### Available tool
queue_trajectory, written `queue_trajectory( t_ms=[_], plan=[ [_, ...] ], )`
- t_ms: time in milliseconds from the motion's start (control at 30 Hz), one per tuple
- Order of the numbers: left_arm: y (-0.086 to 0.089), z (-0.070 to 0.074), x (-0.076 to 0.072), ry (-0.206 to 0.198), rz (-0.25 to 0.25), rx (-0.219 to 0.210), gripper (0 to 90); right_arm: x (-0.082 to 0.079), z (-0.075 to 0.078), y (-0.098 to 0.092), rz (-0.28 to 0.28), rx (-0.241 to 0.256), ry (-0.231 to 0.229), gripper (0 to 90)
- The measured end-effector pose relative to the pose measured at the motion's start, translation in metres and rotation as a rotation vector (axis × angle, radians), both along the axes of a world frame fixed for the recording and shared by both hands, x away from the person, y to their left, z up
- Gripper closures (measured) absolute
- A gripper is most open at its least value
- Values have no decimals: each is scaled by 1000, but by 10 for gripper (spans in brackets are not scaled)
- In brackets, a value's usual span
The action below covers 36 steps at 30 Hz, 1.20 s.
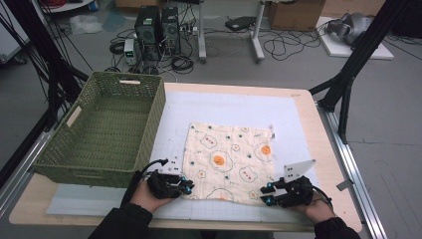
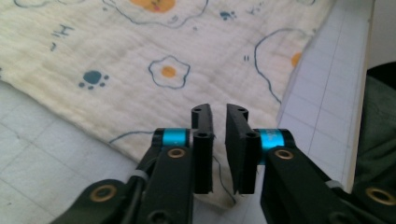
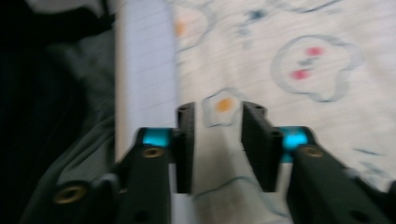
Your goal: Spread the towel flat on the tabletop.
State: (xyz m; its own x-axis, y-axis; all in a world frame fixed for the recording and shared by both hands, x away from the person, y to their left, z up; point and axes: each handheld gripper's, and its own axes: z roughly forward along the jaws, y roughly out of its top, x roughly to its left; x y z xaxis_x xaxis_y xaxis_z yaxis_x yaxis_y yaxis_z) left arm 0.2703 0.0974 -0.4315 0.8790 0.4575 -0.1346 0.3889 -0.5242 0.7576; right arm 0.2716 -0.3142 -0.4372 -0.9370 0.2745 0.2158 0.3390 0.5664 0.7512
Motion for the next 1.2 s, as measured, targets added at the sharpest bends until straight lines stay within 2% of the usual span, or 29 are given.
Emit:
queue_trajectory(
  t_ms=[67, 167, 233, 300, 367, 467, 667, 800, 900, 1000, 1033, 1100, 1200],
  plan=[
    [0, 1, 2, -13, 6, -17, 732, 4, 2, -3, -62, -1, -27, 582],
    [-2, 1, 5, -26, 33, -32, 675, 13, 4, -6, -144, -4, -33, 532],
    [-2, 2, 9, -36, 50, -32, 643, 19, 6, -8, -179, -4, -51, 485],
    [-4, 4, 12, -49, 76, -42, 597, 24, 7, -9, -209, -3, -50, 477],
    [-6, 5, 15, -73, 110, -36, 511, 29, 8, -10, -238, -6, -55, 420],
    [-10, 8, 22, -73, 133, -65, 486, 35, 9, -10, -262, -4, -53, 394],
    [-17, 13, 38, -66, 149, -68, 475, 49, 14, -8, -278, -16, -75, 379],
    [-21, 14, 45, -70, 167, -78, 480, 55, 17, -6, -287, 11, -76, 373],
    [-25, 13, 51, -52, 191, -82, 504, 59, 18, -5, -289, 15, -83, 368],
    [-26, 11, 57, -37, 213, -109, 508, 62, 18, -3, -288, 11, -83, 368],
    [-27, 12, 59, -36, 215, -94, 508, 64, 17, -3, -291, 14, -95, 369],
    [-29, 15, 63, -39, 221, -108, 522, 66, 16, -5, -300, 18, -84, 370],
    [-33, 21, 71, -54, 228, -100, 534, 71, 14, -9, -317, 16, -78, 371]
  ],
)
